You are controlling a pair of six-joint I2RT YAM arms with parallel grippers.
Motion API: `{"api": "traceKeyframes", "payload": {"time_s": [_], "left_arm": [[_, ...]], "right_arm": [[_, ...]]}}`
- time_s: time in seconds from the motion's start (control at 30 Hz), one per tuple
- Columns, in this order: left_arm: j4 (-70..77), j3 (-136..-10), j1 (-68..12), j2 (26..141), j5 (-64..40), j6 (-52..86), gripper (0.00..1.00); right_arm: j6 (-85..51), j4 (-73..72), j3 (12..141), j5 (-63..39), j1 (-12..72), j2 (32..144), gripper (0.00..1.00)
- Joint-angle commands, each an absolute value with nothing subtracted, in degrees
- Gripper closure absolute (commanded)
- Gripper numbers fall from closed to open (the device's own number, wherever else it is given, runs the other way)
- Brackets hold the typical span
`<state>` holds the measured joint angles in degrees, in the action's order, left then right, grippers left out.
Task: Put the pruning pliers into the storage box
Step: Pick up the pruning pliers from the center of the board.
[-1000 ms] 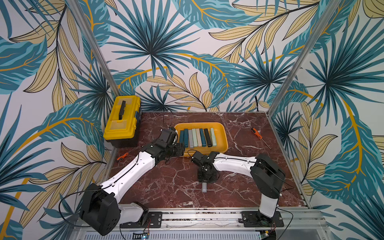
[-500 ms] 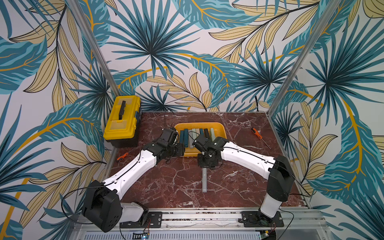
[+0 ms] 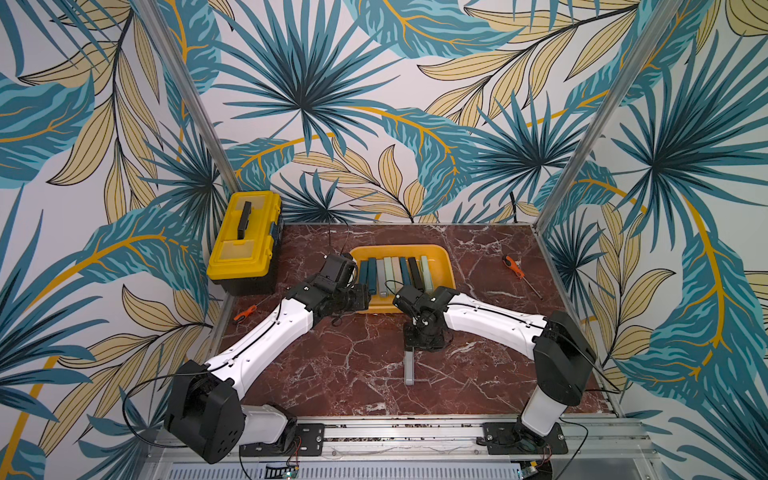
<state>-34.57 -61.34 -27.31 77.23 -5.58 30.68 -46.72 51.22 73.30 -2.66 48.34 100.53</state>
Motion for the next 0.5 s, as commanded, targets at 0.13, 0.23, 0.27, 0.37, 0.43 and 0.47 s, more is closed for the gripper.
{"api": "traceKeyframes", "payload": {"time_s": [0.13,0.23,0.27,0.37,0.43,0.47], "left_arm": [[-34.8,-61.96,-26.98,77.17,-5.78,30.94,0.47],[-34.98,-61.83,-26.98,77.0,-5.73,31.0,0.47],[-35.08,-61.87,-26.99,76.9,-5.64,30.94,0.47],[-35.31,-61.85,-27.05,76.64,-5.36,30.6,0.47],[-35.29,-61.72,-27.05,76.62,-5.25,30.54,0.47],[-35.26,-61.66,-27.0,76.64,-5.31,30.59,0.47]], "right_arm": [[-49.61,43.49,70.11,-6.37,49.96,102.91,0.43],[-50.53,43.65,69.87,-6.17,50.27,104.37,0.42],[-50.86,44.1,69.83,-5.86,50.27,104.88,0.42],[-51.93,44.38,68.58,-4.95,50.25,105.29,0.42],[-52.53,44.5,68.12,-4.36,50.27,105.46,0.42],[-52.68,44.42,68.03,-4.14,50.27,105.66,0.42]]}}
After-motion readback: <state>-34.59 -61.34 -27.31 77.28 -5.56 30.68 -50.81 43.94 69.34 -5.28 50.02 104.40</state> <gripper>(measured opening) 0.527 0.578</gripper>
